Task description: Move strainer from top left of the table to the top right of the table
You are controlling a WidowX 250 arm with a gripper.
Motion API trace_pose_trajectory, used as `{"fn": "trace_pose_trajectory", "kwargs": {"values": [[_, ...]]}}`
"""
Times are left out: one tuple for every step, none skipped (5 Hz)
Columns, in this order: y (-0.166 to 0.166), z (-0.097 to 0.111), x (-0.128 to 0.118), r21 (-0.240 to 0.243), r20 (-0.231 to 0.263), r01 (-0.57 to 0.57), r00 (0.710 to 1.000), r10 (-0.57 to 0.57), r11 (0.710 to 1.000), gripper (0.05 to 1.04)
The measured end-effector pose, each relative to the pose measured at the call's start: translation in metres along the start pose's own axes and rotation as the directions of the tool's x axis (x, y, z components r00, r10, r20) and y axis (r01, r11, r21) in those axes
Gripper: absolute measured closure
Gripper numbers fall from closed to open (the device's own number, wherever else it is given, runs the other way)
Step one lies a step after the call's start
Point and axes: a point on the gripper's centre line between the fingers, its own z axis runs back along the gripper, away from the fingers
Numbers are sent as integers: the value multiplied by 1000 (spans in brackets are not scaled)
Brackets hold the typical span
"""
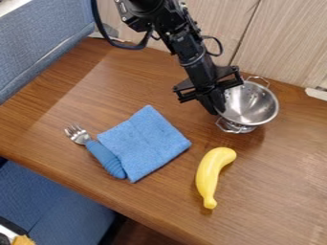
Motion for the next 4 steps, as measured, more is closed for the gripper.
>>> {"fn": "trace_pose_trajectory", "kwargs": {"values": [[1,-1,1,9,-8,-1,1000,2,1000,985],[2,1,2,30,-13,-29,999,30,999,815],[1,1,0,25,-28,-50,998,51,998,533],[4,4,1,23,-33,-67,997,68,997,227]]}}
